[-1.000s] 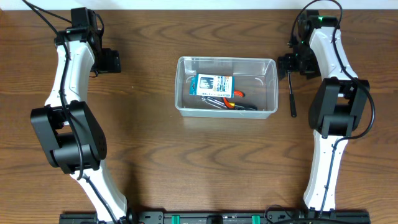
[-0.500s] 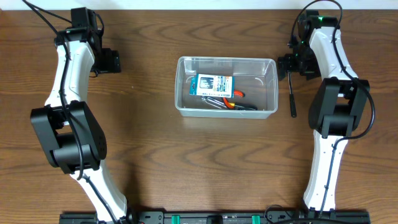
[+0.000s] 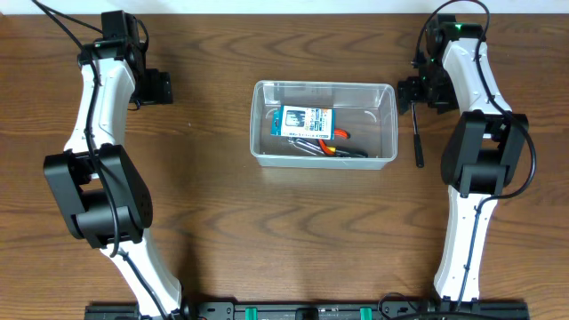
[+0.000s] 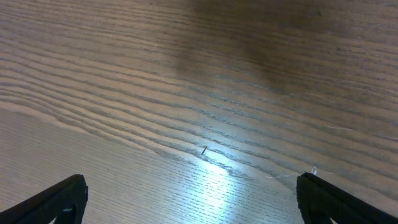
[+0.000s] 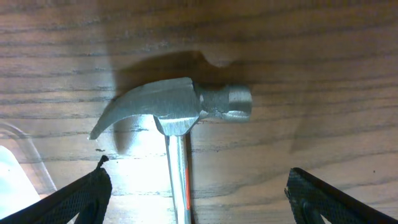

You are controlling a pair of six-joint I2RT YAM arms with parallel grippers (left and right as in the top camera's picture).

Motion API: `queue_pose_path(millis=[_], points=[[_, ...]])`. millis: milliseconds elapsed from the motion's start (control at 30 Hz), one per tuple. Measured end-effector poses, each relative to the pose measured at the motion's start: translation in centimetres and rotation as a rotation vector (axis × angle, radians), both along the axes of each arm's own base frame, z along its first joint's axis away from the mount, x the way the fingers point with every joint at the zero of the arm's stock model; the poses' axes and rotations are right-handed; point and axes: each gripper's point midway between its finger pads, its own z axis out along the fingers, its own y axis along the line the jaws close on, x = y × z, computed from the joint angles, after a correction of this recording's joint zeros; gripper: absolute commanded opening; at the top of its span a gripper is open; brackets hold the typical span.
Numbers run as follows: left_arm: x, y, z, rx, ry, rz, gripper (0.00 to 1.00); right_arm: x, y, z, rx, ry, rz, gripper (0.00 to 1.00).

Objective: Pack container
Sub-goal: 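Lower and align the right gripper on the hammer handle below the head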

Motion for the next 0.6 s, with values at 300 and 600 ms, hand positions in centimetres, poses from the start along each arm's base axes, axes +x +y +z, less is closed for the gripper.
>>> queue_pose_path(millis=[300,600], points=[[0.0,0.0,0.0,0.0,0.0,0.0,0.98,0.4,0.0,0.0,-0.001,-0.015,0.0,0.93],[0.0,0.0,0.0,0.0,0.0,0.0,0.98,-0.4,0.1,-1.4,0.008,0.011,0.002,0.95]])
